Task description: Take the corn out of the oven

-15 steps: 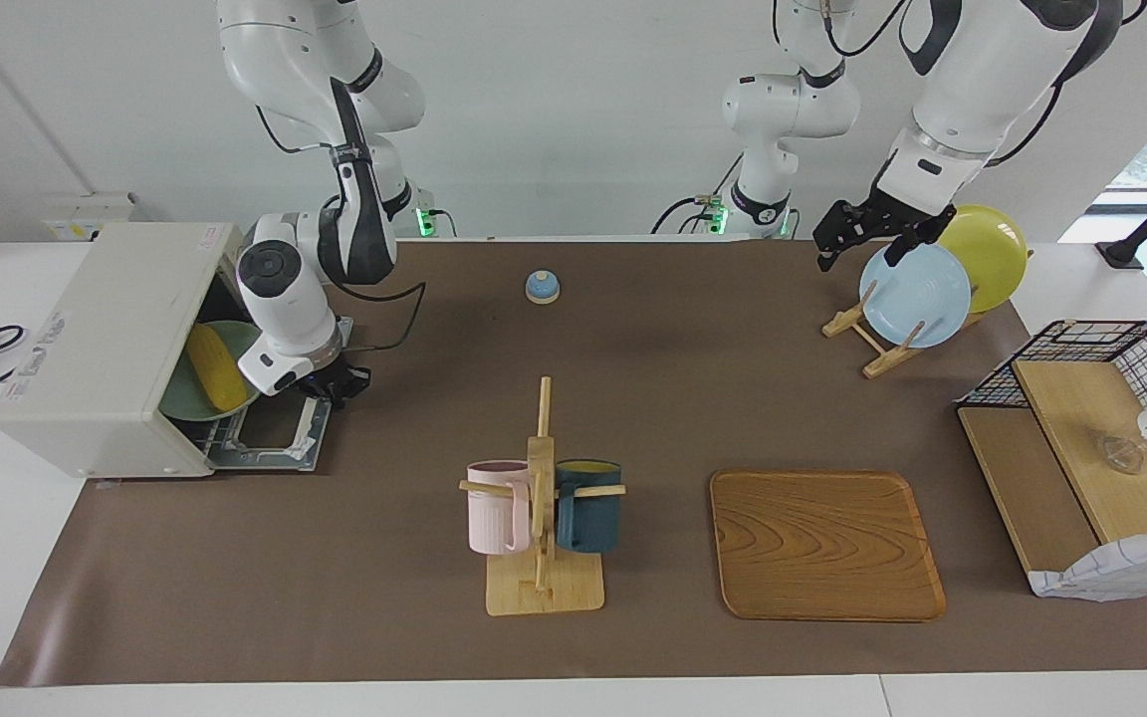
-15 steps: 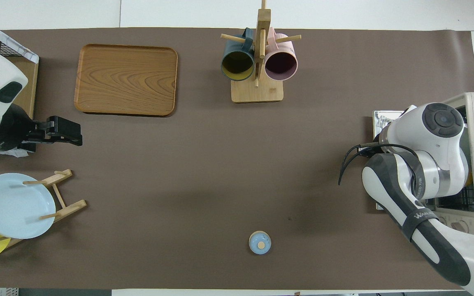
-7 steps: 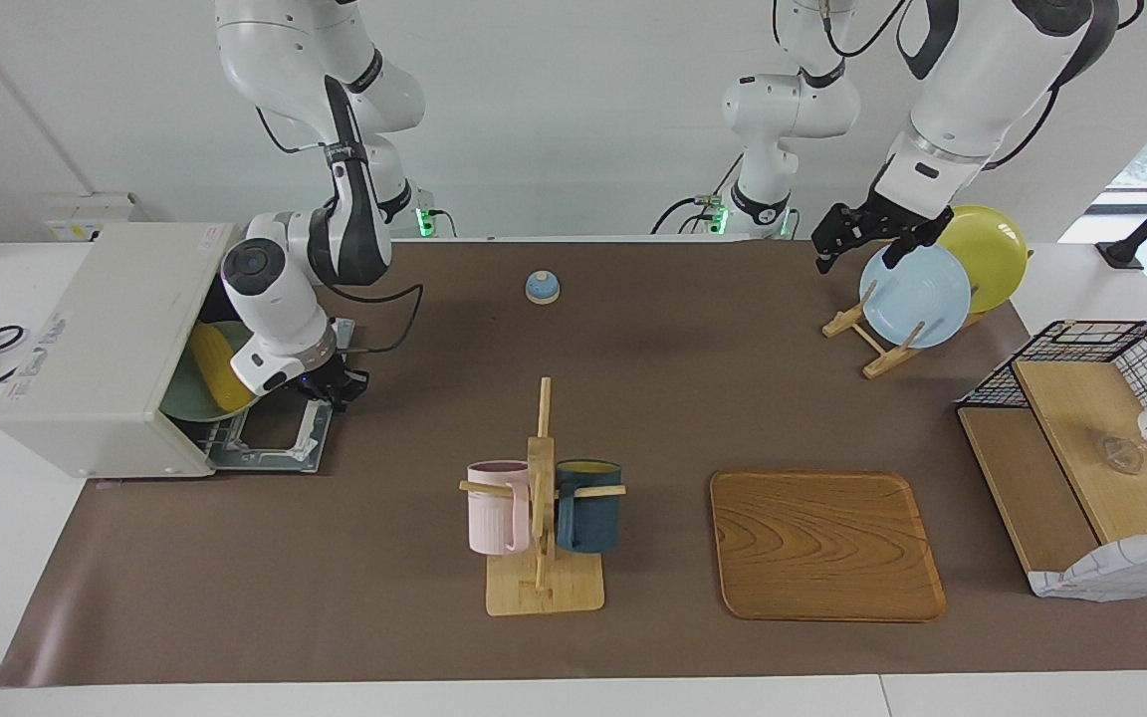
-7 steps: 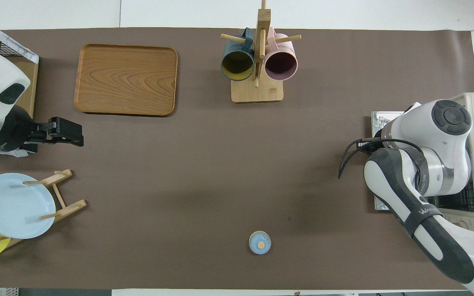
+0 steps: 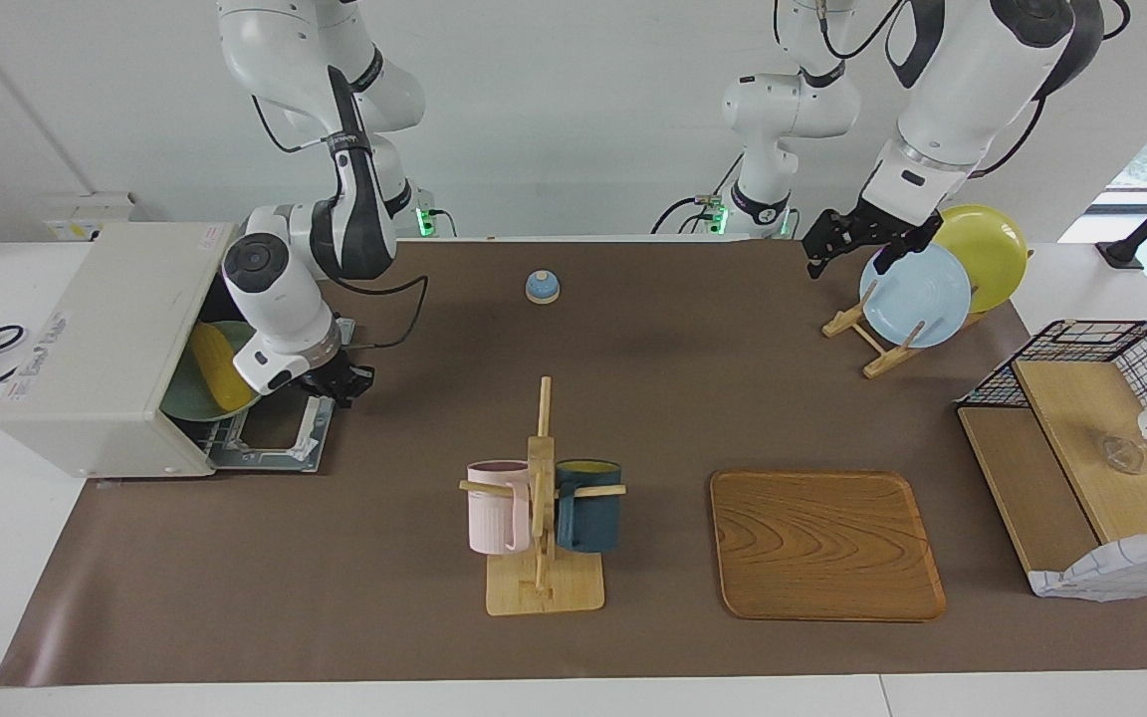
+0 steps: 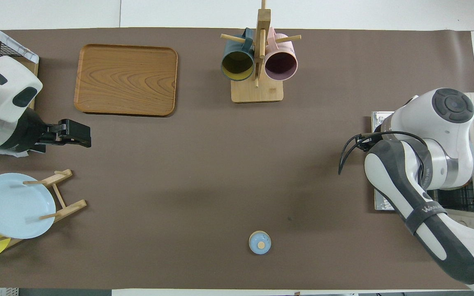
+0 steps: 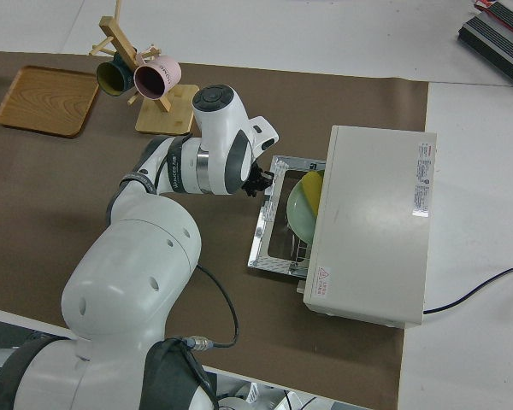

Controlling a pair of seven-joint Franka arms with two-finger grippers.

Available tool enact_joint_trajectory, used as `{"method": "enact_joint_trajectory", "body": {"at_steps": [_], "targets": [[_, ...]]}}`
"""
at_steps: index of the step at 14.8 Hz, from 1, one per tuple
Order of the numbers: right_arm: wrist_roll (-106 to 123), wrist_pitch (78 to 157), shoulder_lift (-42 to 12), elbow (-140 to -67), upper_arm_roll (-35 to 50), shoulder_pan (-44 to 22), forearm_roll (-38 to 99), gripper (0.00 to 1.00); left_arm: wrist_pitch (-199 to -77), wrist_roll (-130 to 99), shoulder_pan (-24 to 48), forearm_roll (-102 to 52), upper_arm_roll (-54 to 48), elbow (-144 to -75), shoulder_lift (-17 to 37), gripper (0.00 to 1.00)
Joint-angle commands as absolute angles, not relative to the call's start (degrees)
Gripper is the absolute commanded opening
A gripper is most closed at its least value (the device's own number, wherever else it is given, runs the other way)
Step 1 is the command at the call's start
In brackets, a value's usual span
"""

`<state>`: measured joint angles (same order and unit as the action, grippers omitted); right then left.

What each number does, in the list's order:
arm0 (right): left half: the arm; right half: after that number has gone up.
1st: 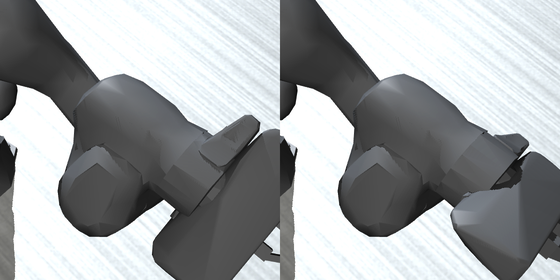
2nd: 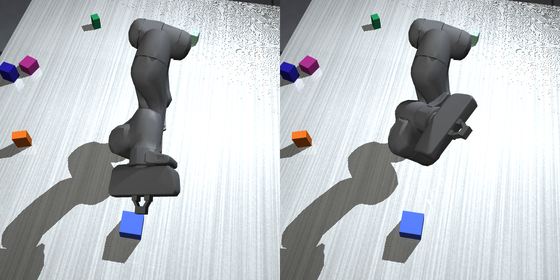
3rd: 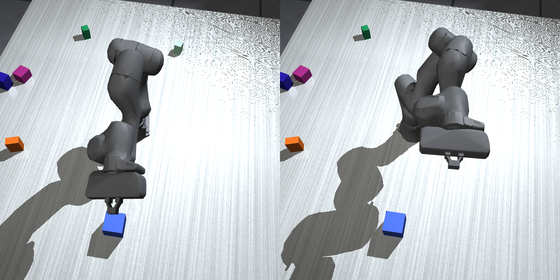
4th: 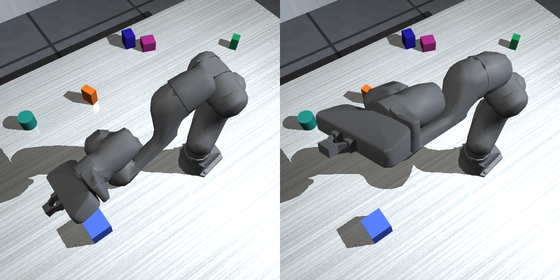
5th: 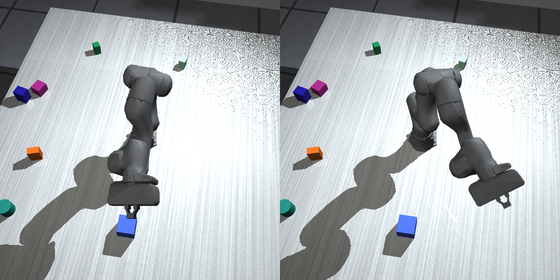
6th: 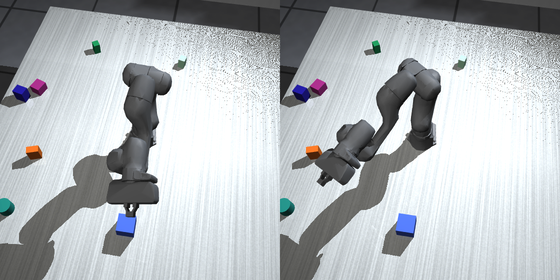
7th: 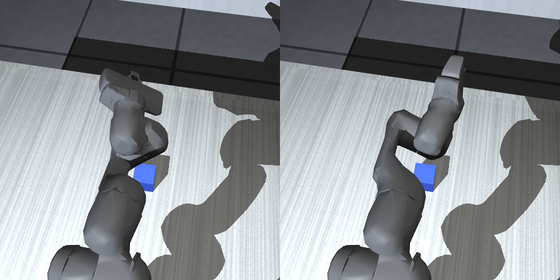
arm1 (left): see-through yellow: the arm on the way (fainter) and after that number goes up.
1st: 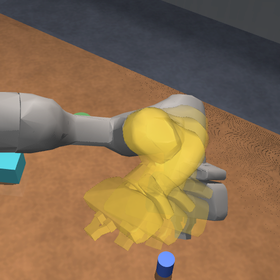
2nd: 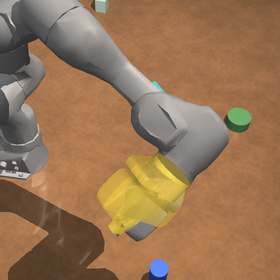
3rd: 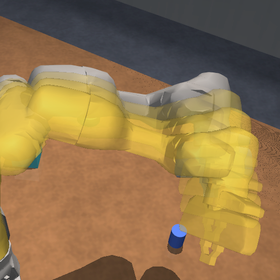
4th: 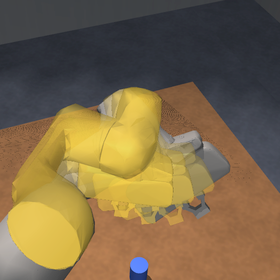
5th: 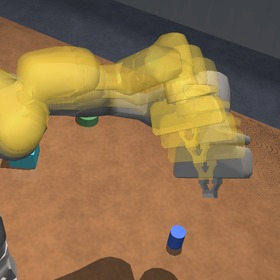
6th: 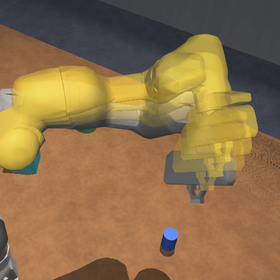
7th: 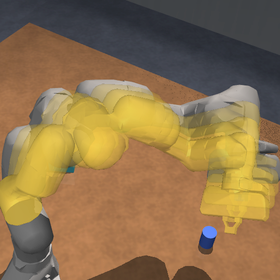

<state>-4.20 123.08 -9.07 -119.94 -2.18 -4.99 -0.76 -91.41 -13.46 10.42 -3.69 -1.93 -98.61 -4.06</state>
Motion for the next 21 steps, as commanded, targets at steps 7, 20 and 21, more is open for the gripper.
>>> {"method": "enact_joint_trajectory", "body": {"at_steps": [7,20,21], "targets": [[-9.14,109.15,-6.16,-114.51,-2.46,-4.92,-13.97,0.45,-94.66,-12.92,11.43,-3.25,-1.41,-102.65,-6.15,1.0],[-4.75,112.15,-4.31,-119.44,-2.46,-3.17,-18.54,0.41,-98.0,-12.83,11.6,-4.04,-1.49,-104.5,-5.71,1.0],[-4.31,112.84,-4.22,-119.97,-2.55,-2.73,-18.54,0.41,-98.17,-12.75,11.69,-4.56,-1.41,-104.5,-5.71,1.0]]}}
